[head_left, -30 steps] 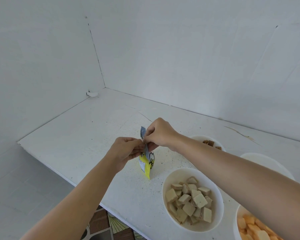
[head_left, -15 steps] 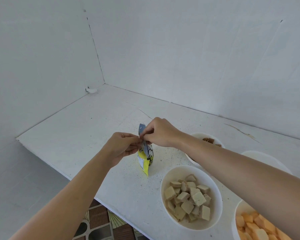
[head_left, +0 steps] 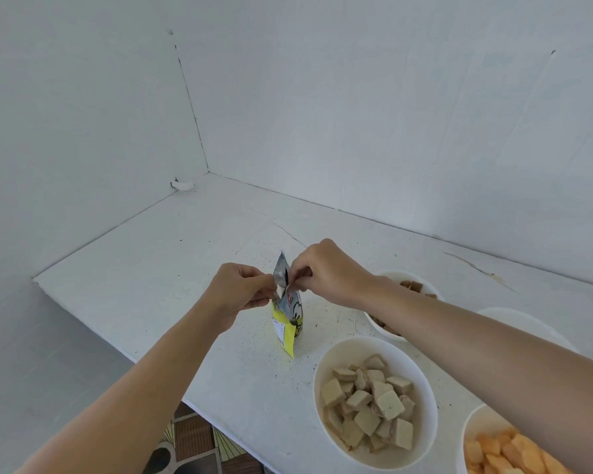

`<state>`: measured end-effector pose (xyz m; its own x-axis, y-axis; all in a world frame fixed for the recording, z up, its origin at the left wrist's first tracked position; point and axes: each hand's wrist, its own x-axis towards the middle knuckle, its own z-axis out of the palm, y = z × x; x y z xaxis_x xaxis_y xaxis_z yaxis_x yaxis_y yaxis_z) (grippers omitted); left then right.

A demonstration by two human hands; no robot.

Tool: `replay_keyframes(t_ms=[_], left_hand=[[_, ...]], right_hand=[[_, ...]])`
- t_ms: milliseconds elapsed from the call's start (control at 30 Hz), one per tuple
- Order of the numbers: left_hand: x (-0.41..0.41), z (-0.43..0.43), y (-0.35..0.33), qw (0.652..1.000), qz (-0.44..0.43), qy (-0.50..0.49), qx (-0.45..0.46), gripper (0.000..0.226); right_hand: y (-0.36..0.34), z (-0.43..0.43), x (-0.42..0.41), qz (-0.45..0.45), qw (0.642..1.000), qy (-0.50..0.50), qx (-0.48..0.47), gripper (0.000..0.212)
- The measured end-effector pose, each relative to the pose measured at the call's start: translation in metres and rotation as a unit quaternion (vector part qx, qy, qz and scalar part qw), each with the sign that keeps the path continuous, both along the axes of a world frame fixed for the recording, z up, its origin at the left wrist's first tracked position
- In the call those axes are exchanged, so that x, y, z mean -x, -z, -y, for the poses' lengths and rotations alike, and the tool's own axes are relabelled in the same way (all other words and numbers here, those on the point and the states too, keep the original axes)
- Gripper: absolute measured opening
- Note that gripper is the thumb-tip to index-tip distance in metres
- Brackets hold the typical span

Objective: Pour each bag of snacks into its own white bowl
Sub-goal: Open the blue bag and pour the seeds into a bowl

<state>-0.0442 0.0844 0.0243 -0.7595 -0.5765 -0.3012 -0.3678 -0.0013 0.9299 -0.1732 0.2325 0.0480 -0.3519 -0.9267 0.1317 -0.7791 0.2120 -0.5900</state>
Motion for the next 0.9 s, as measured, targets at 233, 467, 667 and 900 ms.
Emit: replay_keyframes(t_ms=[233,467,667,900], left_hand=[[-0.003,0.018,-0.011,0.983,0.031,-0.057,0.171,0.017],[0.011,0.009,-0.026,0.952,0.091,0.04,0.289,0.011],[0.02,0.015,-0.04,0.933,0.175,0.197,0.246,0.022],[0.021,0.032,-0.052,0.941,0.133,0.135,0.282,0.009]], right_hand=[[0.0,-0.011,0.012,-0.107,0.993,0.008,-0.057,0.008],[0.005,-0.012,0.0,-0.158,0.987,-0.029,-0.004,0.012],[0.008,-0.011,0.0,-0.204,0.974,-0.093,0.029,0.012],[0.004,-0.016,0.005,-0.208,0.97,-0.12,-0.034,0.011]])
